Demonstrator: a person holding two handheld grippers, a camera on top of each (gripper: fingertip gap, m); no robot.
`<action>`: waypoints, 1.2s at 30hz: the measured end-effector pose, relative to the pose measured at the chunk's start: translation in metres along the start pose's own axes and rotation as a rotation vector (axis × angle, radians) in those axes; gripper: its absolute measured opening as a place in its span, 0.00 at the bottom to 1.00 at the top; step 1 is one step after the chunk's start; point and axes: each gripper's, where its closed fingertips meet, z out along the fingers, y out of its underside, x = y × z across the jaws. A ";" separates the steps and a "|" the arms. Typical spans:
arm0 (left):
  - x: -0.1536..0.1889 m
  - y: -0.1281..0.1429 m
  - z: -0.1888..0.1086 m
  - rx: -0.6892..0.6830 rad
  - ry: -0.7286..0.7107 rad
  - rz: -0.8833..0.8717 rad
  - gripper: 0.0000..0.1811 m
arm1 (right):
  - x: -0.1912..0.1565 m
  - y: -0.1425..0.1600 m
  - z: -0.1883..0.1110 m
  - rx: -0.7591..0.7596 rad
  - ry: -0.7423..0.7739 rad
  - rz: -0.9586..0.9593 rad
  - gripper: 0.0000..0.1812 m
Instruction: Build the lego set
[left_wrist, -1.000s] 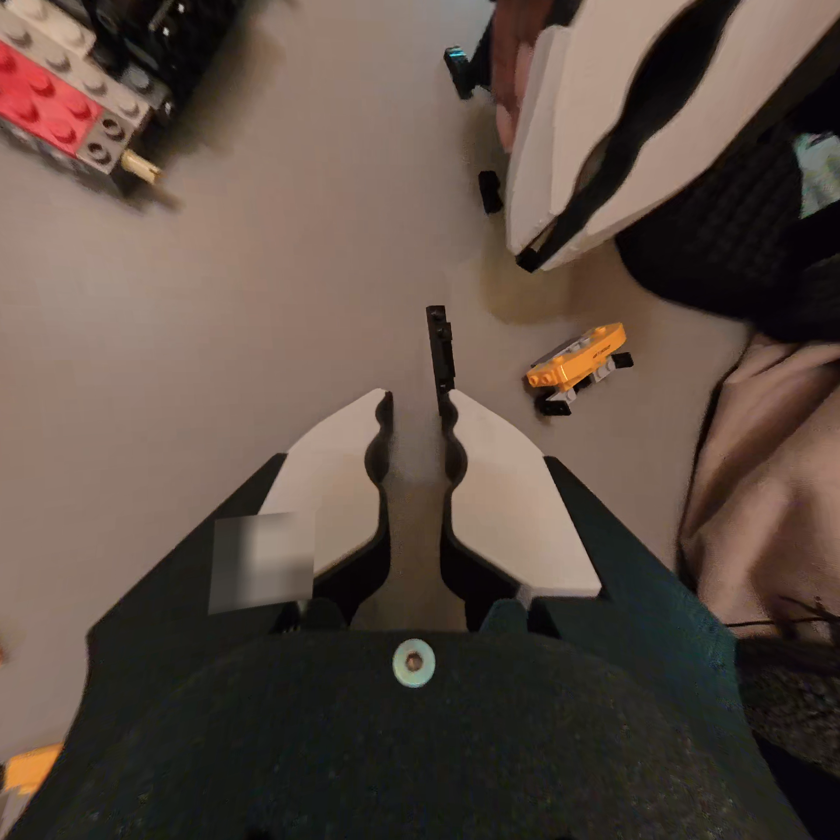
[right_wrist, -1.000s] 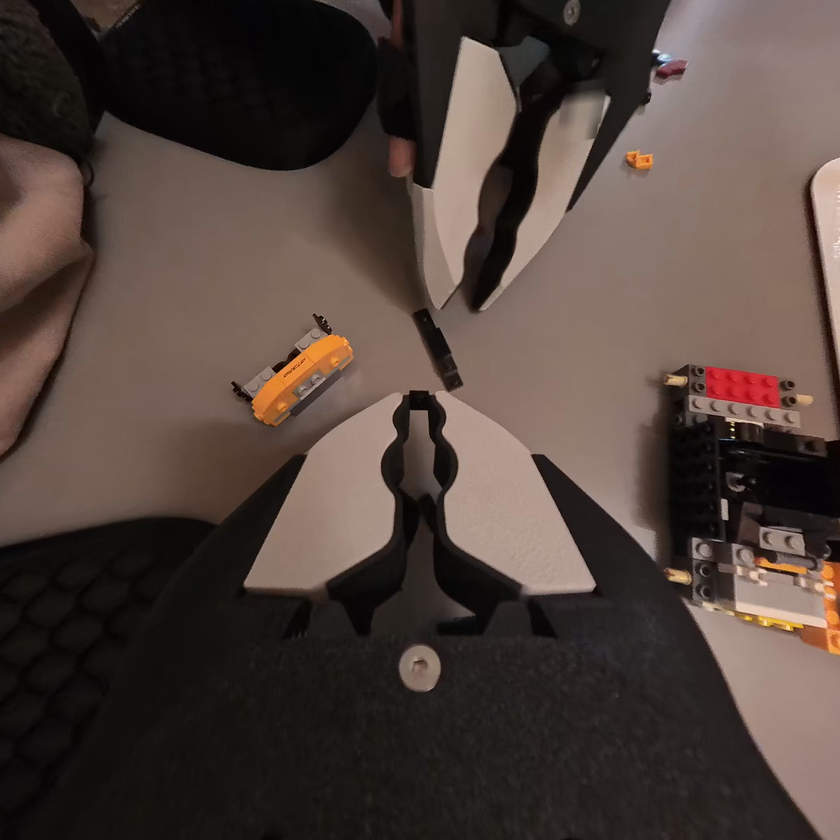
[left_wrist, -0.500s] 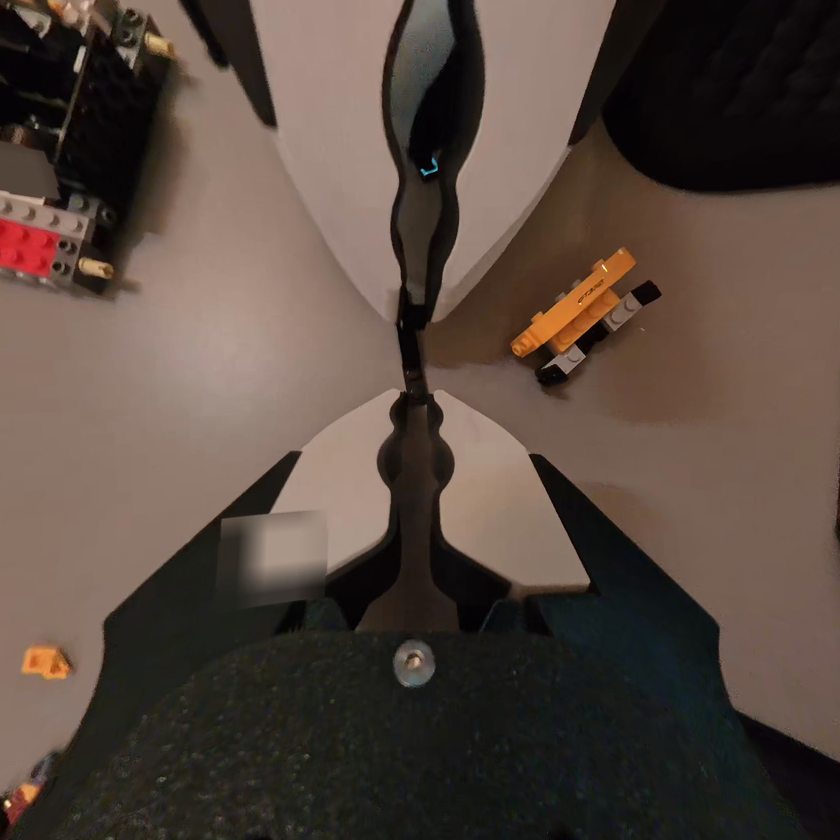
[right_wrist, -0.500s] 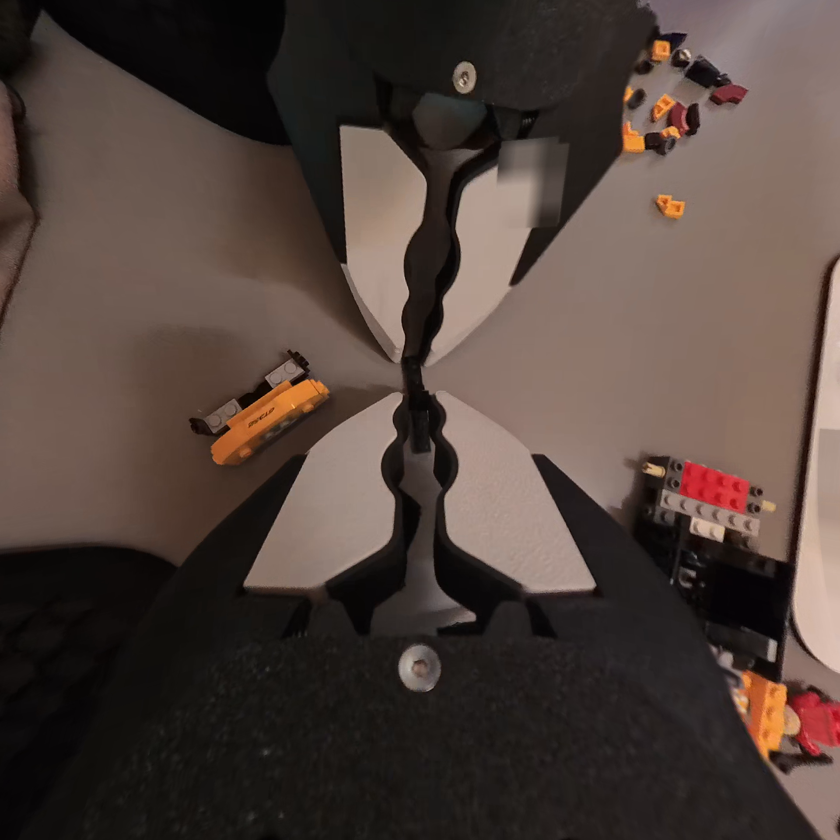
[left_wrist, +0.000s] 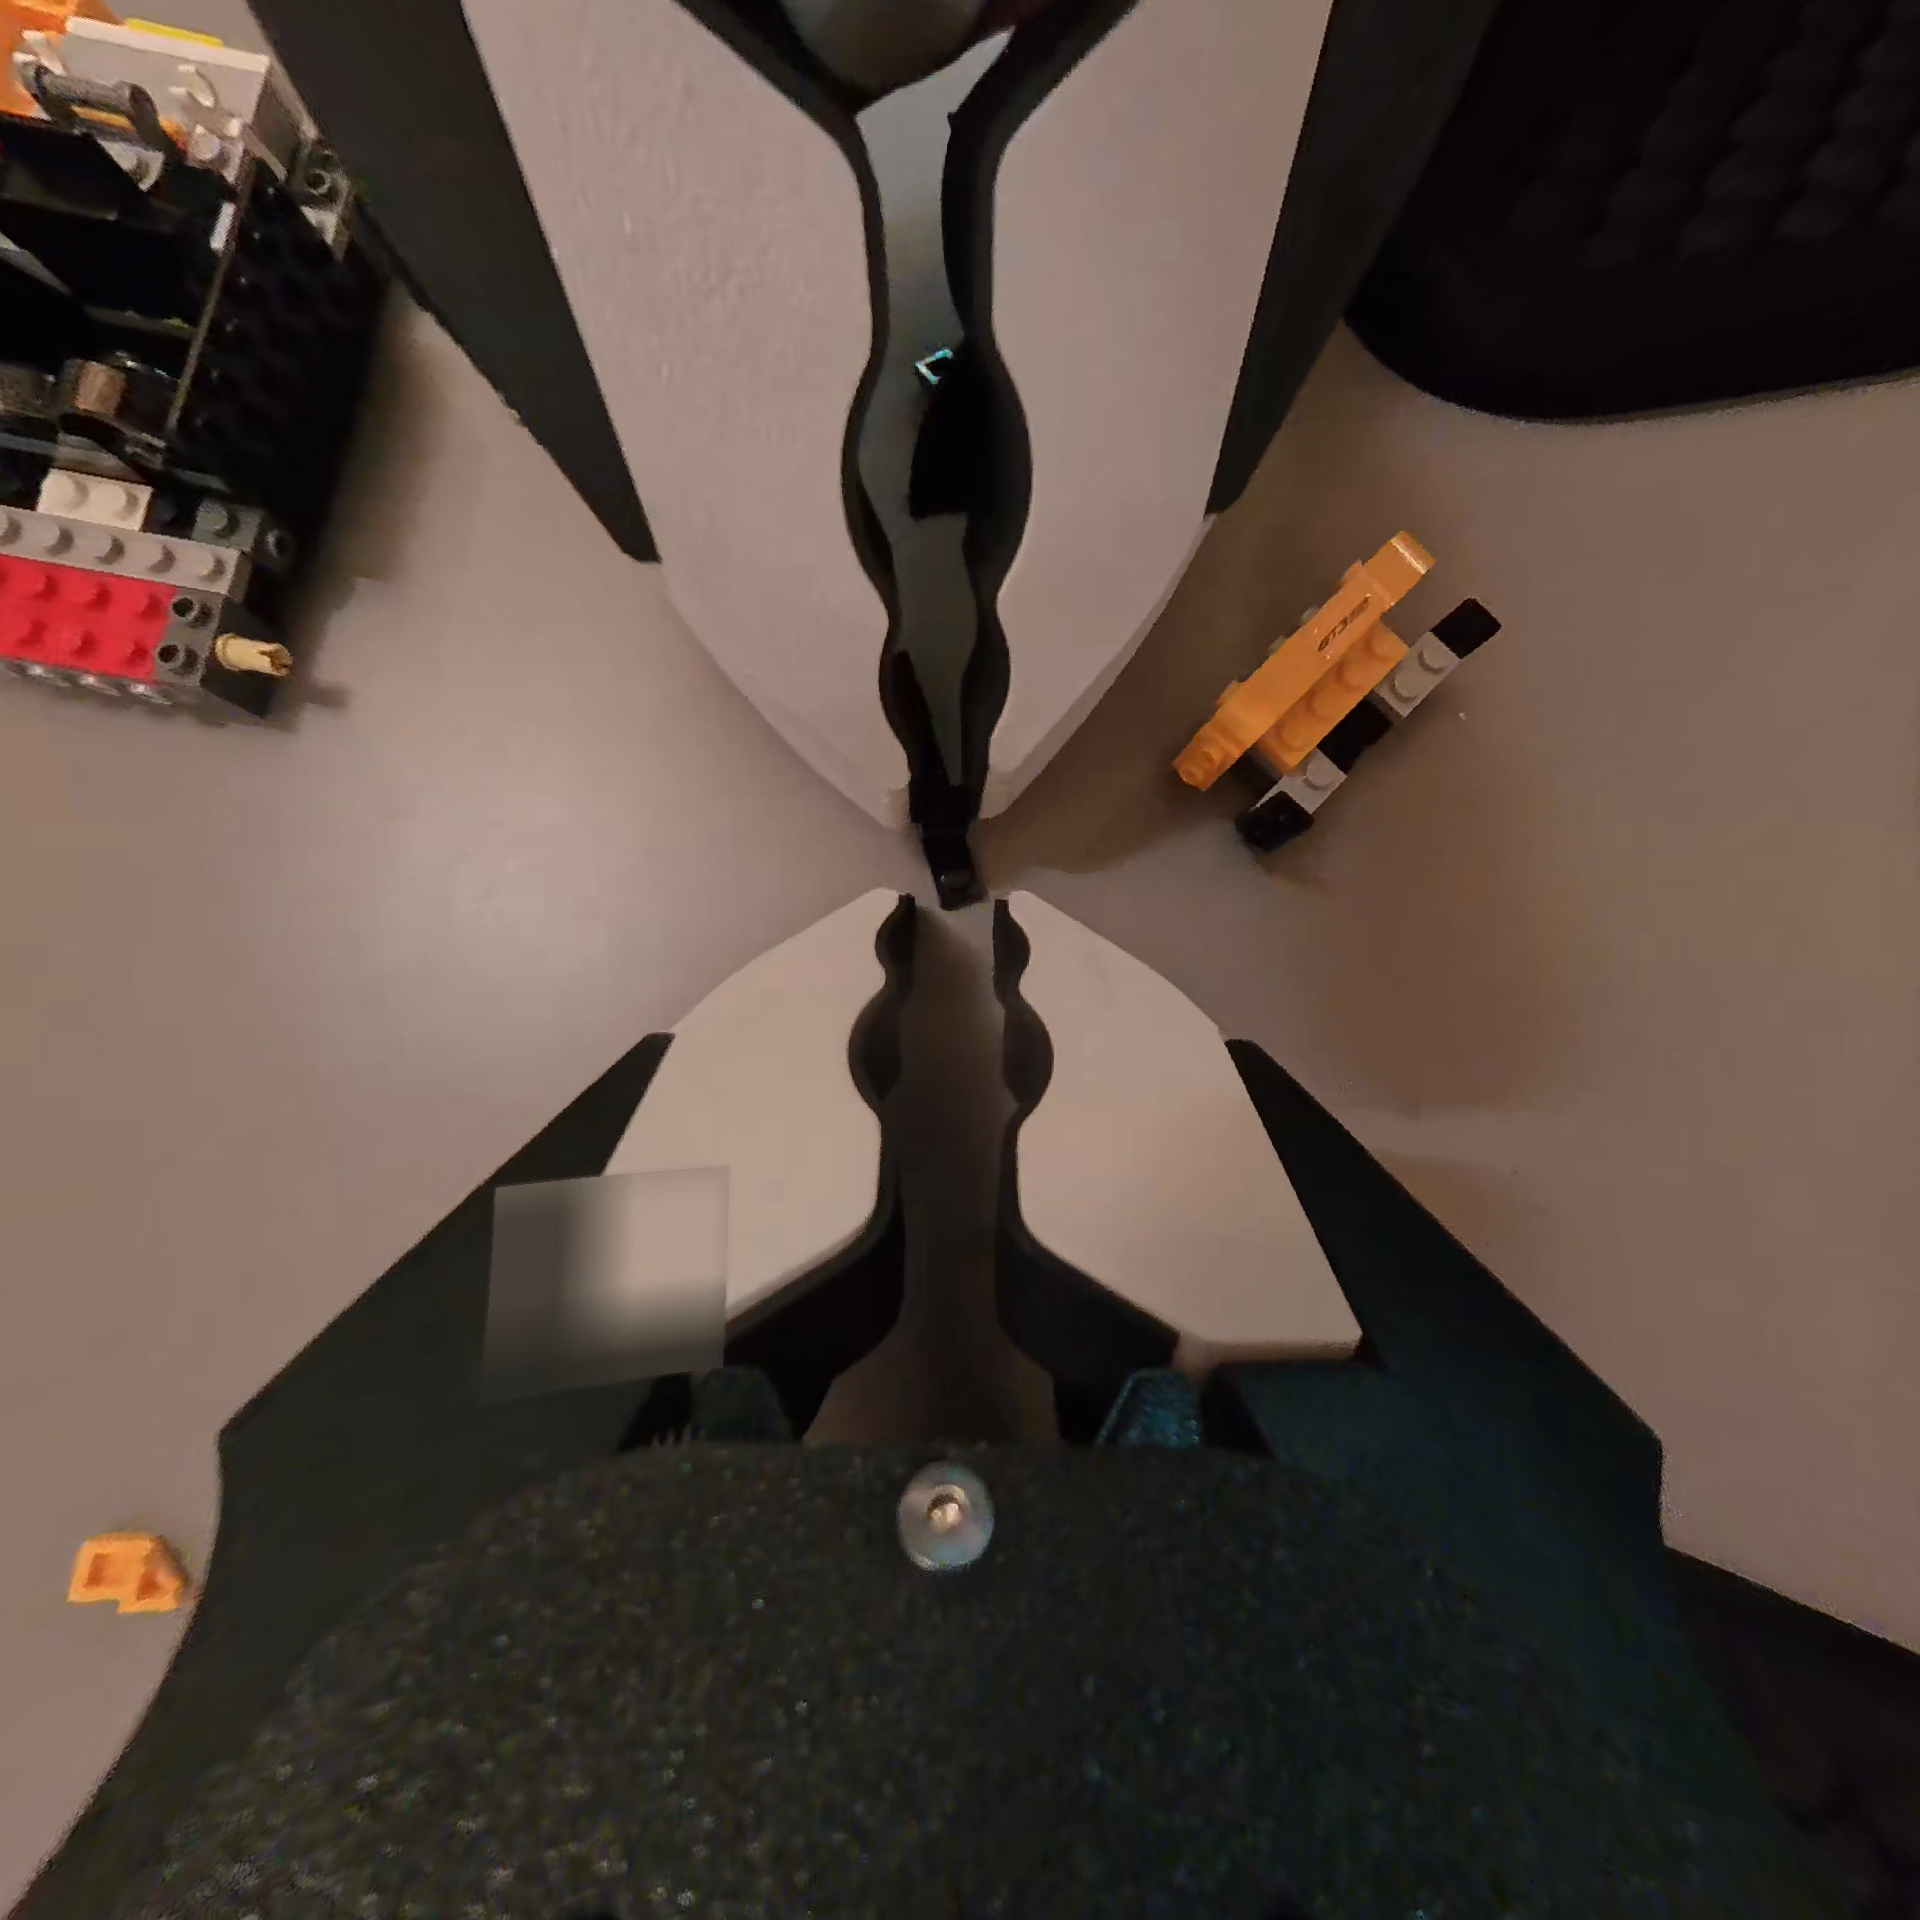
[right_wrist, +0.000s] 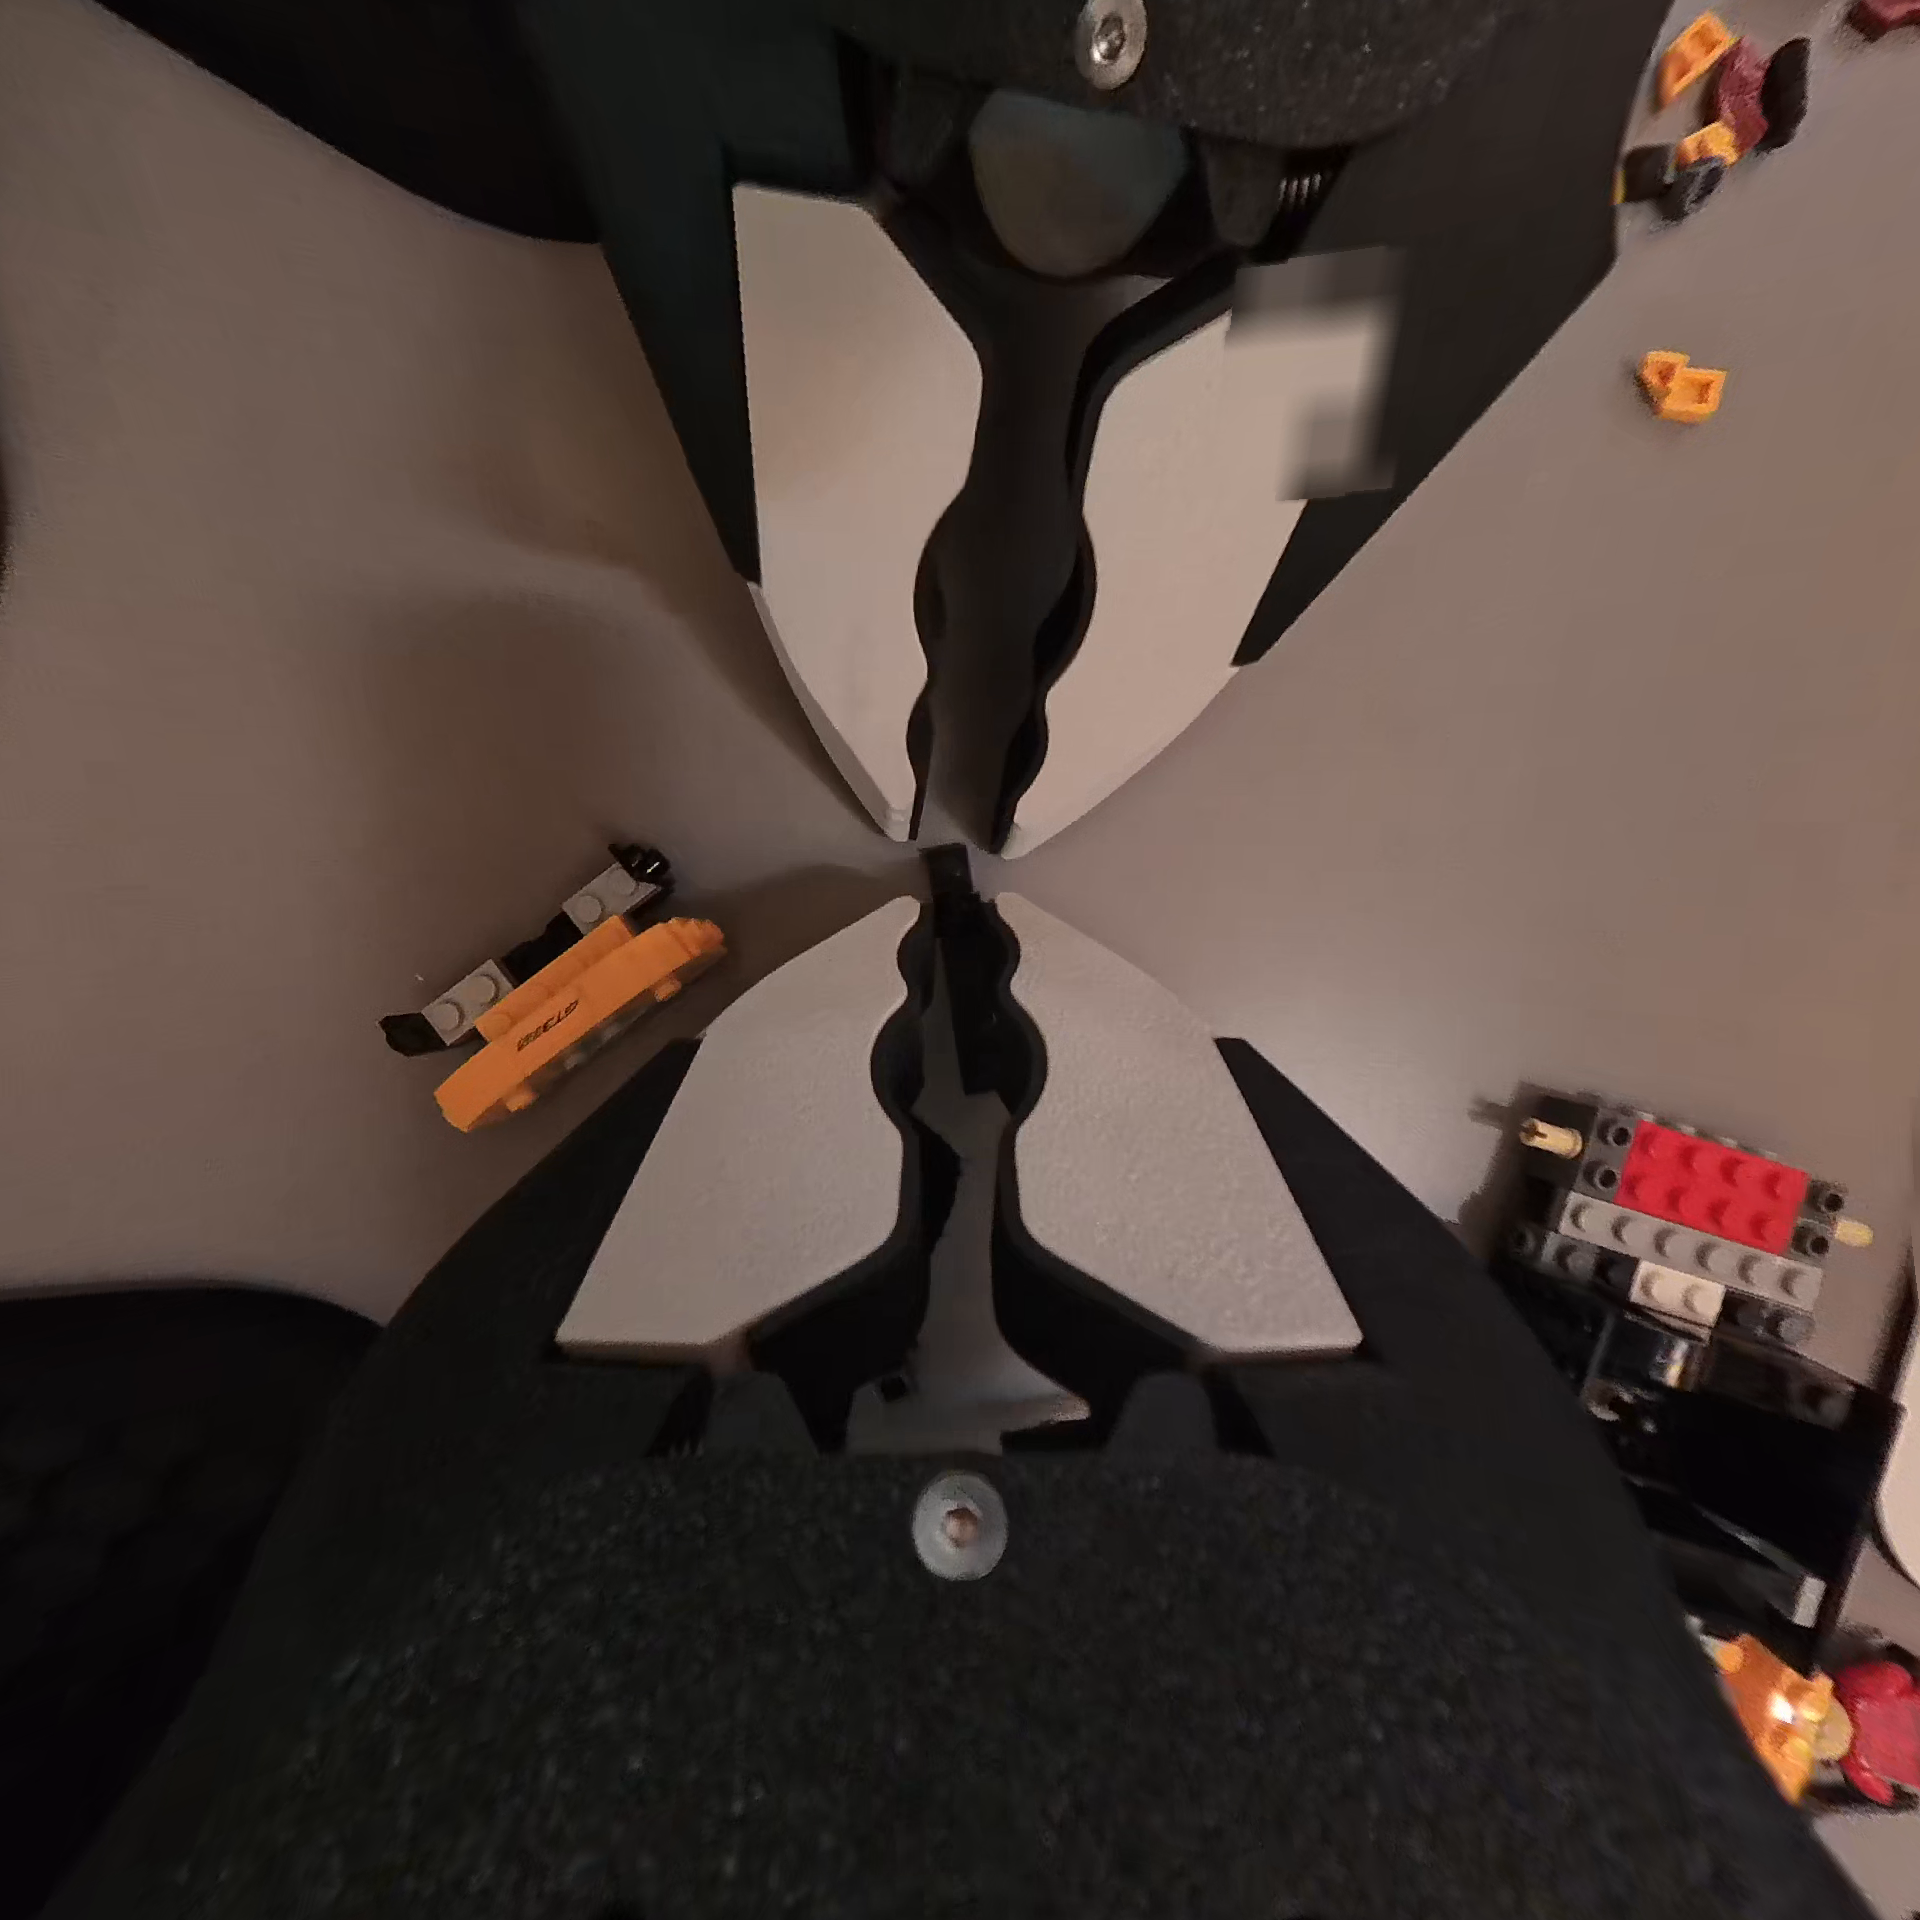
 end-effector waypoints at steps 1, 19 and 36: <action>0.001 0.000 0.001 0.010 0.002 -0.002 0.07 | 0.000 0.000 0.000 -0.010 -0.003 -0.005 0.04; -0.003 -0.002 0.002 0.045 -0.032 0.016 0.01 | -0.001 0.007 0.009 -0.084 -0.027 -0.040 0.05; -0.002 -0.005 0.004 0.050 -0.048 0.025 0.05 | -0.002 0.007 0.005 -0.048 -0.022 -0.035 0.07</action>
